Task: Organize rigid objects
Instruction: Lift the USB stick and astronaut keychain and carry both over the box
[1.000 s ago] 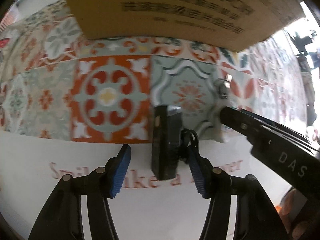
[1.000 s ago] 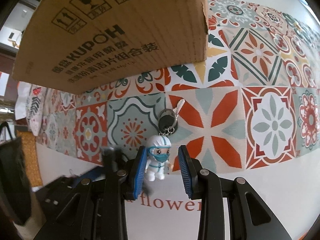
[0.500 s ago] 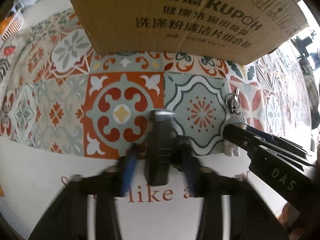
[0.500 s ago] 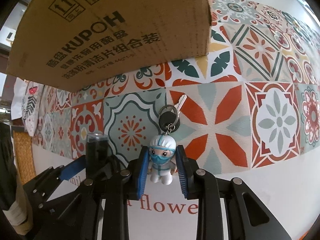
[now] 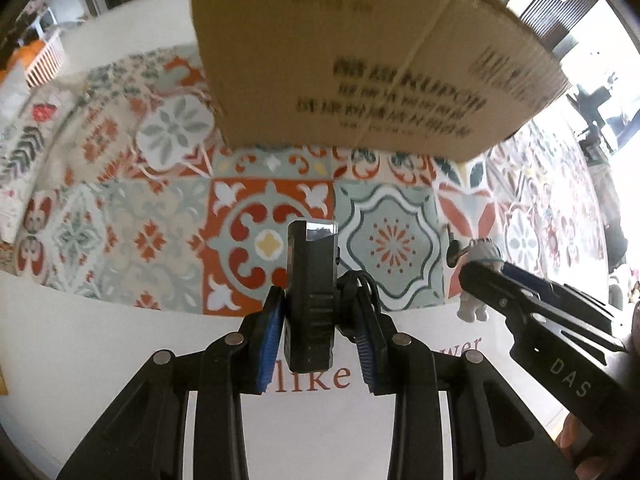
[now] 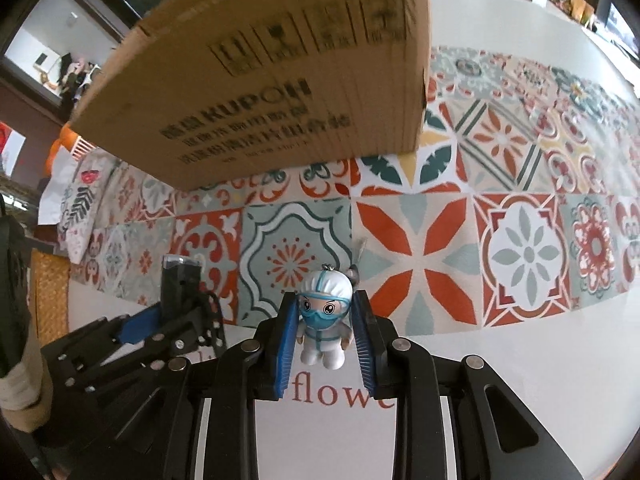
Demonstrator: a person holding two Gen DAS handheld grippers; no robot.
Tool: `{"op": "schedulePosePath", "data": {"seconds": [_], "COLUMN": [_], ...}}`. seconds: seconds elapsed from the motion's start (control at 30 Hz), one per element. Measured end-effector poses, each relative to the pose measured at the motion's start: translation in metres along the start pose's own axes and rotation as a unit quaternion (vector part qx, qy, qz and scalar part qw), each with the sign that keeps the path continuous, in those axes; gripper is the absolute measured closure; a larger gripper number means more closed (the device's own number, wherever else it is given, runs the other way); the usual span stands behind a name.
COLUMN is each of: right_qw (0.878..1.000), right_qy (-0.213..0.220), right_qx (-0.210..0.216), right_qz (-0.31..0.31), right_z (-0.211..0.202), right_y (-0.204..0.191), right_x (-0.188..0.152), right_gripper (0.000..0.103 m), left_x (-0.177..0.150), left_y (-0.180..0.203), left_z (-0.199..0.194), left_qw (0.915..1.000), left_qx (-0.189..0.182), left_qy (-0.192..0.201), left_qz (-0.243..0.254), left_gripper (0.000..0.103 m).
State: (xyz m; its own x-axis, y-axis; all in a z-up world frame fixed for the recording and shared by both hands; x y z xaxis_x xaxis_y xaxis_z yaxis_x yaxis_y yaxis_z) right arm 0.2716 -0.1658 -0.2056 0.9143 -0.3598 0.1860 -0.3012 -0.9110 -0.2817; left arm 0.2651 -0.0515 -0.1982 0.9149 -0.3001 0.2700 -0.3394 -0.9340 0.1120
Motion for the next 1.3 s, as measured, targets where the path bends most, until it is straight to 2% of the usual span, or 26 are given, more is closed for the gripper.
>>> {"op": "schedulePosePath", "data": {"seconds": [0.27, 0.6, 0.9, 1.3], "right_qw": [0.999, 0.995, 0.988, 0.978], "right_qy": [0.044, 0.099, 0.147, 0.194], "right_qx": [0.014, 0.030, 0.048, 0.064], "right_qz": [-0.001, -0.014, -0.026, -0.051], "right_z": [-0.034, -0.081, -0.120, -0.162], "right_y": [-0.003, -0.014, -0.028, -0.048], "right_x": [-0.001, 0.001, 0.009, 0.031], "right_gripper": [0.074, 0.074, 0.074, 0.074], "left_x": [0.003, 0.015, 0.030, 0.056], "left_y": [0.003, 0.017, 0.022, 0.023], "left_z": [-0.041, -0.077, -0.117, -0.156], "left_qw": [0.9981, 0.9937, 0.9865, 0.9777], "left_qx": [0.023, 0.015, 0.016, 0.025], "left_qy": [0.056, 0.109, 0.159, 0.201], "left_qz": [0.013, 0.024, 0.039, 0.056], "left_gripper": [0.070, 0.070, 0.070, 0.070]}}
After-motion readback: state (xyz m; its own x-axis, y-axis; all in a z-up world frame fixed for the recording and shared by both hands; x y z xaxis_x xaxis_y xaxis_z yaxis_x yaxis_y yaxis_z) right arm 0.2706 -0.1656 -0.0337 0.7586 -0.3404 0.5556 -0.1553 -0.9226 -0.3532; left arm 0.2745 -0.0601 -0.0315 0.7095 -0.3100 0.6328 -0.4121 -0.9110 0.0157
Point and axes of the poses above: each gripper's, at about its wrist camera, not at the fingertips, and z roughly the way its jaws point, y to its right, x to its top, the point moved 2 cm from there along z, roughly the way its jaws point, and after that the axes turned 12 degrees about z, right-handed, at the moved point
